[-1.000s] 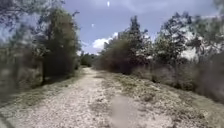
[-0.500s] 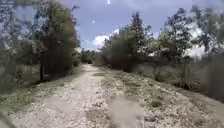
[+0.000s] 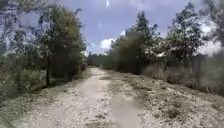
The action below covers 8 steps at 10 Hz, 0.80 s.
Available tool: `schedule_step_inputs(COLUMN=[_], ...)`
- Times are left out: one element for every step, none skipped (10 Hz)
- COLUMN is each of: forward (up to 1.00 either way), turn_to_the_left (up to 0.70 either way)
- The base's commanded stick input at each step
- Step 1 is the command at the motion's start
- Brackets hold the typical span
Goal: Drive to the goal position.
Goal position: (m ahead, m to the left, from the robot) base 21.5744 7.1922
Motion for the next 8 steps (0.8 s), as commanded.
schedule_step_inputs(forward=[0.5,0.5,0.5,0.5,0.5,0.5,0.5,0.5], turn_to_the_left=[0.01,0.01,0.01,0.01,0.01,0.01,0.01,0.01])
